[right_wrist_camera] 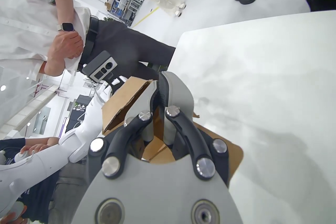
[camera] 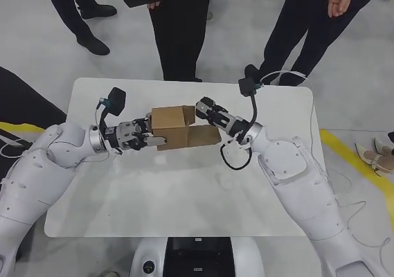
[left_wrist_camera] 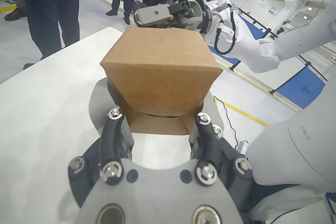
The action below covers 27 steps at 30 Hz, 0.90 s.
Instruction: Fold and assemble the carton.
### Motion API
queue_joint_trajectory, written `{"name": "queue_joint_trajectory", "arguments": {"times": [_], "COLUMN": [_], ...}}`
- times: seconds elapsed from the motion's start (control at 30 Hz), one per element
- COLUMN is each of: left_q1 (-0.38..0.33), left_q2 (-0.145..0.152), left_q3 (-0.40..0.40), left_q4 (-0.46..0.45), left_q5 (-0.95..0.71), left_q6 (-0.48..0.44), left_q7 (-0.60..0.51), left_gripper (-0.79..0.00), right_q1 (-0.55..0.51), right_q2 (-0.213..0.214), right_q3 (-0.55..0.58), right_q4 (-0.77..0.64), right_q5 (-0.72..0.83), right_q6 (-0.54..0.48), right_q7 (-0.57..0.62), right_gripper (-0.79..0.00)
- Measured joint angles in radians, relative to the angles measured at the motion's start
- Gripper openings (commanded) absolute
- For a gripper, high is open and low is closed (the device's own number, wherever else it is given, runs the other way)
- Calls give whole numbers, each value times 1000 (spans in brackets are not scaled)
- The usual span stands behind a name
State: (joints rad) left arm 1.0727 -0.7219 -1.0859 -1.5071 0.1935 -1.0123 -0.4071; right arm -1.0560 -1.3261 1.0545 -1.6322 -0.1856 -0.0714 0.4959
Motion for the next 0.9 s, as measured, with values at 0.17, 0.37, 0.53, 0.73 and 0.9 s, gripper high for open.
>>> {"name": "queue_joint_trajectory", "arguments": {"times": [0.17, 0.37, 0.53, 0.73, 0.9], "left_q1": [5, 7, -7, -28, -46], "left_q2": [7, 14, 18, 19, 19], "left_q3": [12, 28, 37, 58, 84], "left_q4": [-13, -28, -11, 10, 21], "left_q5": [14, 35, 55, 78, 98], "left_q6": [0, 0, 0, 0, 0], "left_q7": [24, 54, 87, 131, 160], "left_gripper": [-385, -382, -382, -382, -376], "right_q1": [4, 45, 45, 19, 11], "right_q2": [0, -10, -9, -4, -7], "right_q3": [-1, -33, -27, -21, -41], "right_q4": [29, 92, 78, 21, -2], "right_q5": [-42, -18, 6, 18, 43], "right_q6": [21, -1, -15, -15, -23], "right_q7": [-22, 10, 46, 92, 108], "right_gripper": [-785, -785, -785, -785, -785]}}
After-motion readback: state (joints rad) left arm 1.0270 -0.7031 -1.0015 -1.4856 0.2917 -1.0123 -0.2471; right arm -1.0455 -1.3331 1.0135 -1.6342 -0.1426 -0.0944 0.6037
